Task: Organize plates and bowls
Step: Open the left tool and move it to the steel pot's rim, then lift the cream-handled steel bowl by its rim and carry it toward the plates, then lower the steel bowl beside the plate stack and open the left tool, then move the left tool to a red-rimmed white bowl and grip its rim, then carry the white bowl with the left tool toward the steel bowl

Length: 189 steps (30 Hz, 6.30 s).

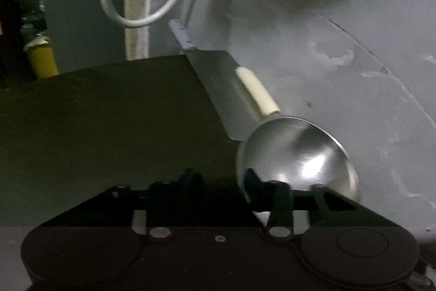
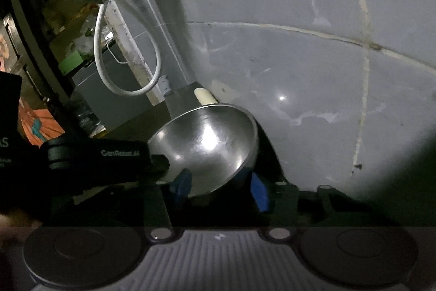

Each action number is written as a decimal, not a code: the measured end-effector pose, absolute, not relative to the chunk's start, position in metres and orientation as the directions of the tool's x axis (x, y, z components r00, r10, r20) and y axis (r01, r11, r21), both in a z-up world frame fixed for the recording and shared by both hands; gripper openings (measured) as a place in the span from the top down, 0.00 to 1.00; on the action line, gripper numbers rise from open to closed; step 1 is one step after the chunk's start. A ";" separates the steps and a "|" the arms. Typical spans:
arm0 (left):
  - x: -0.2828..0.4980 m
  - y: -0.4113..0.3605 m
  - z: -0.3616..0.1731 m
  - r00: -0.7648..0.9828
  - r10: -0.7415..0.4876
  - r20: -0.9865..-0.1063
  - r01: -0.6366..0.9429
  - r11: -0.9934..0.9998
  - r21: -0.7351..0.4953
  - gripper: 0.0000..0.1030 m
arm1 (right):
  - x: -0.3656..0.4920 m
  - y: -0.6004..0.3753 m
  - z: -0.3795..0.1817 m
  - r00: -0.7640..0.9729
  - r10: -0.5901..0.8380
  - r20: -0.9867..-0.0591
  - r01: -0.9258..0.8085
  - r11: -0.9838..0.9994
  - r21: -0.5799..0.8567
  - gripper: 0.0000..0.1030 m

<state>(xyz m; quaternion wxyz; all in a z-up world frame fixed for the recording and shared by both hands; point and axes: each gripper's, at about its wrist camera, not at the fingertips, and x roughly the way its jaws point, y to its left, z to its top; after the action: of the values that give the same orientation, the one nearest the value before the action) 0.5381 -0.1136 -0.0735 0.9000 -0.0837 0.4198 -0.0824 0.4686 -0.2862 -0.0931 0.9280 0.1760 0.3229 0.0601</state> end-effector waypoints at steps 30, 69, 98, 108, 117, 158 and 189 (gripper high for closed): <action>0.286 -0.063 0.031 0.751 -0.314 -0.581 0.184 0.944 -0.272 0.83 | 0.258 -0.288 0.000 0.836 0.337 -0.434 -0.180 0.914 0.364 0.62; 0.058 0.021 -0.051 0.571 -0.234 -0.787 -0.026 0.953 -0.302 0.81 | 0.066 -0.210 -0.055 0.522 0.470 -0.712 -0.304 0.882 0.359 0.62; 0.052 0.034 -0.059 0.581 -0.201 -0.789 -0.083 0.949 -0.303 0.43 | 0.083 -0.211 -0.058 0.509 0.487 -0.709 -0.340 0.871 0.354 0.47; 0.053 0.052 -0.030 0.717 -0.090 -0.691 -0.193 0.927 -0.321 0.01 | 0.089 -0.238 -0.041 0.587 0.452 -0.671 -0.293 0.892 0.345 0.05; 0.096 0.045 -0.019 0.760 -0.021 -0.649 -0.184 0.951 -0.247 0.01 | 0.121 -0.268 -0.037 0.645 0.417 -0.641 -0.201 0.901 0.384 0.00; 0.402 -0.067 -0.063 0.612 -0.154 -0.776 0.157 0.985 -0.071 0.09 | 0.356 -0.291 -0.107 0.655 0.484 -0.580 -0.042 0.790 0.612 0.25; 0.393 -0.067 -0.065 0.542 -0.324 -0.775 0.264 0.942 -0.209 0.86 | 0.365 -0.282 -0.105 0.647 0.497 -0.578 -0.068 0.792 0.606 0.68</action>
<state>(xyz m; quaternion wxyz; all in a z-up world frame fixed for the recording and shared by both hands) 0.3932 -0.0671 -0.0647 0.8774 -0.0335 0.4483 -0.1676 0.3650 -0.2818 -0.1047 0.8640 0.2776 0.3869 0.1636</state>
